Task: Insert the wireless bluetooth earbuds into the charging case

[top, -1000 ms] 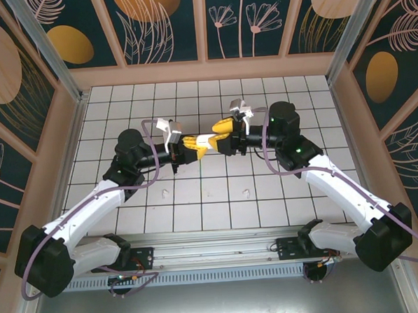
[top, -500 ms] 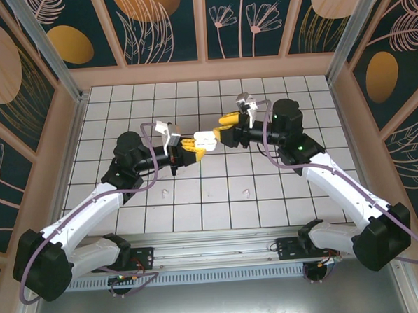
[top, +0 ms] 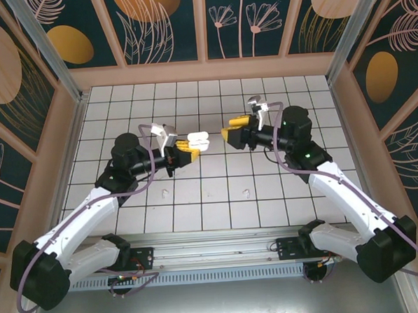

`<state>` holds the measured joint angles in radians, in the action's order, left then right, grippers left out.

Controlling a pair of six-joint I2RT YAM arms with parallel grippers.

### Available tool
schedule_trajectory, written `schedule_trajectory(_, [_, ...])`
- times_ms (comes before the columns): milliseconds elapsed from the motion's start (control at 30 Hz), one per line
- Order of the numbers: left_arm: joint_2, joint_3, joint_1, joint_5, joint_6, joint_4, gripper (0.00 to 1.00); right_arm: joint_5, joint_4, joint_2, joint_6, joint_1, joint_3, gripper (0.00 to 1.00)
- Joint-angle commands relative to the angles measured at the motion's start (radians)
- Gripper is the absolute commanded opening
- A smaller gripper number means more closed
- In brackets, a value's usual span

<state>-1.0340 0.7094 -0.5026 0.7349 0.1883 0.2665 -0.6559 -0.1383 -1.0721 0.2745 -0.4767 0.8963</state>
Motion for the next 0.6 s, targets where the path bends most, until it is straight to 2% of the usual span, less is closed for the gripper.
schedule_trajectory(0, [0.075, -0.027, 0.031, -0.091, 0.013, -0.102, 0.0, 0.103, 0.05, -0.017, 0.072, 0.011, -0.008, 0.61])
schedule_trajectory(133, [0.156, -0.027, 0.038, -0.303, -0.028, -0.282, 0.0, 0.133, 0.084, -0.105, 0.161, 0.009, -0.004, 0.58])
schedule_trajectory(267, [0.254, -0.047, 0.039, -0.495, -0.028, -0.372, 0.0, 0.123, 0.113, -0.232, 0.239, -0.011, 0.025, 0.51])
schedule_trajectory(433, [0.397, -0.059, 0.039, -0.7, -0.023, -0.437, 0.0, 0.193, 0.19, -0.451, 0.382, -0.131, 0.106, 0.46])
schedule_trajectory(567, [0.473, -0.051, 0.039, -0.799, -0.04, -0.481, 0.0, 0.18, 0.188, -0.619, 0.497, -0.254, 0.179, 0.44])
